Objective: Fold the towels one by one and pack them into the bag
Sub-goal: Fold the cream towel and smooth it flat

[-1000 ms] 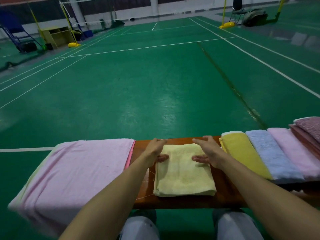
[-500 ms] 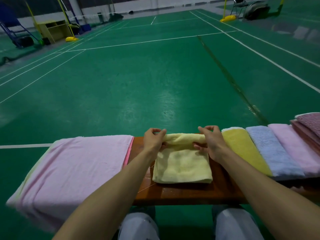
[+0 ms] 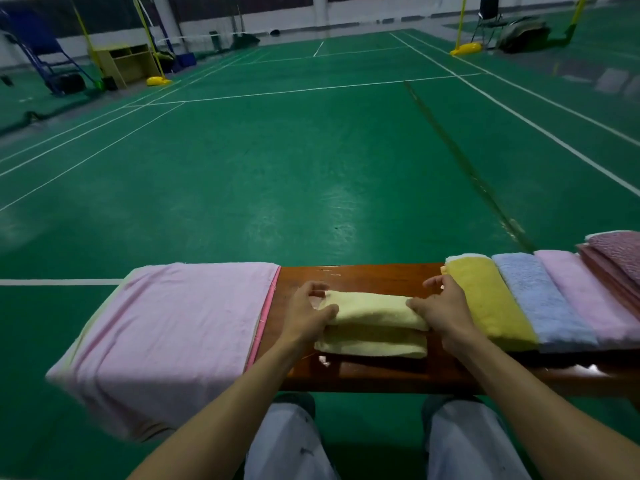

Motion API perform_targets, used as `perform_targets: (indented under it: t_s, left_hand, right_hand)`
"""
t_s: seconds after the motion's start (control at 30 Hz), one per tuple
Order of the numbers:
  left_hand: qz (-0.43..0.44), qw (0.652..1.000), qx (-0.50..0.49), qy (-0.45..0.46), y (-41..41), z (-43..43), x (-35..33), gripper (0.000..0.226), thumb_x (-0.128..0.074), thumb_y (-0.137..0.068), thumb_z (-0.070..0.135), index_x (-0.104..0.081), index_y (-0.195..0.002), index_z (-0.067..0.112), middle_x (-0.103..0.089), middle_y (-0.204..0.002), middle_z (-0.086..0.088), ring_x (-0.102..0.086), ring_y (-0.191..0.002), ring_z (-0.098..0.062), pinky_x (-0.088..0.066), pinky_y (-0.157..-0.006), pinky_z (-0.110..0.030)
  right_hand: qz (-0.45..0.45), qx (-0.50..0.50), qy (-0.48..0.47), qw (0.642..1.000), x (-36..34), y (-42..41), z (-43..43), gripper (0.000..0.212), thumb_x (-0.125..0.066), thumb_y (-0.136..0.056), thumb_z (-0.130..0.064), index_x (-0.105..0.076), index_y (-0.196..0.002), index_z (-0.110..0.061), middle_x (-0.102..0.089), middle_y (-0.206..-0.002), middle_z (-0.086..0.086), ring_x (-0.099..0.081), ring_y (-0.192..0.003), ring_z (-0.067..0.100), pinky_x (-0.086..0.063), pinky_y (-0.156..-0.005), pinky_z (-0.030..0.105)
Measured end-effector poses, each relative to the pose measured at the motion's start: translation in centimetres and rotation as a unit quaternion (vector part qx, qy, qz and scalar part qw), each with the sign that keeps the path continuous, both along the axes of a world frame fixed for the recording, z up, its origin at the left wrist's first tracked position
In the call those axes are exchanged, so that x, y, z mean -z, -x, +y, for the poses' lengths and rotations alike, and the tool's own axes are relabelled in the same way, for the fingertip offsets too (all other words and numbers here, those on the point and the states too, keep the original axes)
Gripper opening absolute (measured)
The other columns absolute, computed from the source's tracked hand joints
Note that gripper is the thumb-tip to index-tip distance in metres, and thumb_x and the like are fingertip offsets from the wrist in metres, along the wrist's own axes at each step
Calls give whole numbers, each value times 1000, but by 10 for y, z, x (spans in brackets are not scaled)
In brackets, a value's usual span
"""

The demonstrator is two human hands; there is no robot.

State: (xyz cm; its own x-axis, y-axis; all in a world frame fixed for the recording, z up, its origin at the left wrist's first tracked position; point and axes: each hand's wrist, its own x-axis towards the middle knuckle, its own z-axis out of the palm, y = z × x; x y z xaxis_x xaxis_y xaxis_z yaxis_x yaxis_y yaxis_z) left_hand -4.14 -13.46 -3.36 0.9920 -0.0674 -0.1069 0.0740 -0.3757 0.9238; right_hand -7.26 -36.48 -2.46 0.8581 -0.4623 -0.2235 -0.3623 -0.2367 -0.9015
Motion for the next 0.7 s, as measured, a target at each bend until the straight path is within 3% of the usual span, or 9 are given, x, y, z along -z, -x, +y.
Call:
perform_targets:
  t_s: [0.13,0.3,0.4,0.5,0.6,0.67,0.7]
  left_hand:
    - [-21,997,15,-71,7,6,3,34,-72,-79,15,-56,-105,31,-53,-114,5,-52,-104,-13,-55,-86,-35]
    - [-65,973,50,-215,10,9,4,38,-72,-77,18,-49,-105,30,-44,-114,5,-49,-103,-12,-42,-72,-12]
    - [-100,946,77,-297,12,8,2,49,-74,-71,28,-44,-110,28,-36,-116,5,-45,-103,-13,-46,-77,-18]
    - [-187,911,113,-351,8,0,-7,56,-68,-71,28,-43,-122,27,-32,-130,2,-33,-118,-17,-40,-100,-30]
    - [-222,911,168,-304,4,-21,-19,52,-62,-82,28,-45,-130,23,-26,-145,2,-25,-133,-17,-29,-111,-36]
    - [-218,914,197,-280,4,-37,-20,45,-56,-91,23,-45,-134,16,-30,-149,0,-29,-136,-16,-30,-111,-32]
    - [-210,914,211,-277,4,-42,-16,43,-52,-95,23,-44,-136,13,-33,-148,-2,-32,-135,-17,-31,-110,-31]
  right_hand:
    - [18,-41,68,997,-1,10,2,49,-79,-72,-9,-50,-110,-21,-60,-108,10,-58,-97,28,-53,-84,46]
    - [55,-106,205,971,-9,18,9,50,-78,-70,-18,-49,-111,-22,-57,-100,0,-57,-86,21,-42,-66,29]
    - [48,-131,293,946,-14,20,8,51,-75,-70,-26,-49,-114,-25,-55,-97,-1,-53,-86,18,-40,-65,27]
    - [-41,-143,338,929,-15,13,13,55,-75,-76,-35,-54,-126,-24,-50,-116,2,-45,-109,19,-41,-87,29]
    - [-18,-243,331,912,-9,10,30,64,-69,-85,-46,-46,-141,-26,-39,-140,3,-34,-131,21,-35,-109,36]
    - [23,-288,335,897,2,14,36,73,-52,-87,-67,-38,-147,-28,-33,-151,1,-28,-140,21,-29,-115,39]
    - [32,-297,342,891,7,18,38,87,-32,-81,-84,-37,-148,-27,-33,-153,0,-26,-142,20,-26,-117,40]
